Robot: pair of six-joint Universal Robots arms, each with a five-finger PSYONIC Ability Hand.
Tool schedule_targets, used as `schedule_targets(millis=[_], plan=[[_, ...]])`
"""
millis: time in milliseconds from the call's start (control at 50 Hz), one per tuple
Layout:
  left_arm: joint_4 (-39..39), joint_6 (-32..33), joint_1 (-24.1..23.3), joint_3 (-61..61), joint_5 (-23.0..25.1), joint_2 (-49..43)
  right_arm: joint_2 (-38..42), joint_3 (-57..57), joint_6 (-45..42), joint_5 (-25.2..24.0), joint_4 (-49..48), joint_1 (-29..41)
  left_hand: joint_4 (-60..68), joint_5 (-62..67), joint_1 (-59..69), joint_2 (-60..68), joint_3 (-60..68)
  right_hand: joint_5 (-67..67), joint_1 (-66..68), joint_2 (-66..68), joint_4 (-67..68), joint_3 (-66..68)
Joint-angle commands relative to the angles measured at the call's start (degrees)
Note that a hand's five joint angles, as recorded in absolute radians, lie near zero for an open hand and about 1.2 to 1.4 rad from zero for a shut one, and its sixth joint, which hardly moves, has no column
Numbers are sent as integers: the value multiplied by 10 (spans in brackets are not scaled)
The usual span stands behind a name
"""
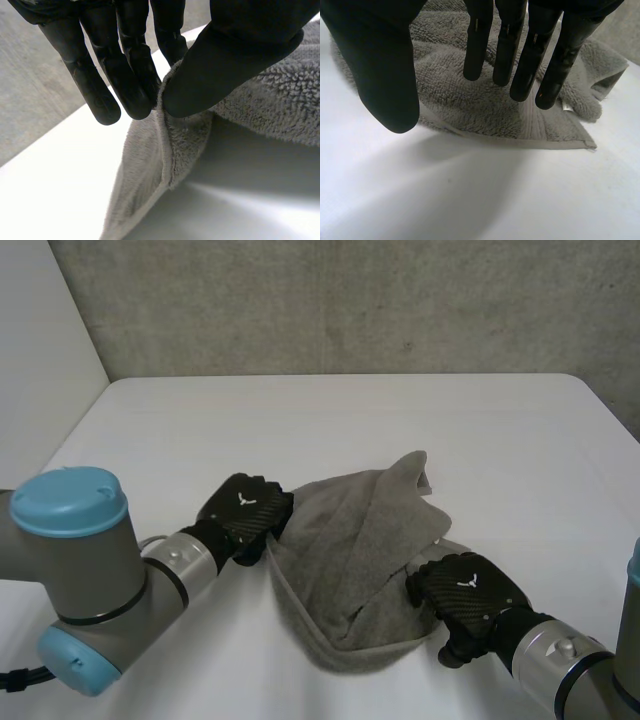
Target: Fold the laundry
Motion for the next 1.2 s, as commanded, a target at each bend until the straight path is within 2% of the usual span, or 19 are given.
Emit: schedule_targets(millis=[20, 220, 480, 500, 520, 540, 580, 700, 760, 800, 860, 900, 920, 960, 1020, 1060, 1080, 1120, 1200], plan=[[-3, -1, 6, -16, -3, 44, 10, 7, 29, -3, -24, 8, 103, 107, 122, 103, 104, 50, 85, 33, 34, 33], [-9, -40, 7, -20, -4, 108, 65, -5, 62, -2, -68, 11, 103, 107, 122, 103, 104, 13, 48, -4, -3, -4], [-9, -73, 7, -17, -4, 150, 123, -28, 73, 8, -116, 55, 103, 107, 122, 103, 104, 53, 89, 37, 37, 36], [-9, -73, 7, -17, -4, 150, 124, -32, 73, 11, -119, 59, 103, 107, 122, 103, 104, 82, 117, 65, 65, 65], [-9, -73, 7, -17, -4, 154, 124, -33, 74, 15, -123, 60, 103, 107, 122, 103, 104, 175, 210, 159, 159, 158], [-9, -73, 7, -17, -4, 158, 124, -33, 74, 15, -123, 60, 103, 107, 122, 103, 104, 176, 211, 159, 160, 159], [-9, -73, 7, -18, -5, 162, 124, -36, 74, 29, -143, 60, 103, 107, 122, 103, 104, 436, 471, 419, 419, 419], [-10, -78, 8, -16, -6, 187, 116, -40, 75, 53, -159, 55, 103, 107, 122, 103, 104, 455, 490, 438, 438, 438], [-10, -84, 15, -10, -16, 218, 86, -55, 80, 71, -156, 50, 103, 107, 122, 103, 104, 455, 490, 438, 438, 438], [-11, -86, 23, -8, -25, 234, 0, -82, 72, 78, -137, 37, 103, 107, 122, 103, 104, 455, 490, 438, 438, 438], [-19, -87, 36, 2, -36, 276, -36, -103, 68, 76, -112, 22, 103, 107, 122, 103, 104, 455, 490, 438, 438, 438], [-31, -87, 42, 10, -37, 303, -80, -165, 45, 69, -36, -4, 103, 107, 122, 103, 104, 455, 490, 438, 438, 438], [-31, -87, 42, 10, -37, 303, -80, -165, 45, 69, -36, -4, 103, 107, 122, 103, 104, 455, 490, 438, 438, 438], [-75, -86, 48, 34, -39, 336, -96, -232, 14, 47, 53, -22, 103, 107, 122, 103, 104, 455, 490, 438, 438, 438], [-108, -83, 50, 48, -38, 344, -98, -264, -4, 37, 95, -24, 103, 107, 122, 103, 104, 455, 490, 438, 438, 438], [-194, -81, 53, 74, -39, 348, -92, -310, -52, 18, 177, -28, 103, 107, 122, 103, 104, 455, 490, 438, 438, 438], [-194, -81, 53, 74, -39, 348, -92, -310, -52, 18, 178, -28, 103, 107, 122, 103, 104, 455, 490, 438, 438, 438], [-279, -78, 55, 90, -39, 339, -66, -335, -113, 17, 243, -32, 103, 107, 122, 103, 104, 455, 490, 438, 438, 438], [-344, -53, 55, 87, -40, 307, -25, -349, -166, 17, 279, -27, 103, 107, 122, 103, 104, 455, 490, 438, 438, 438]])
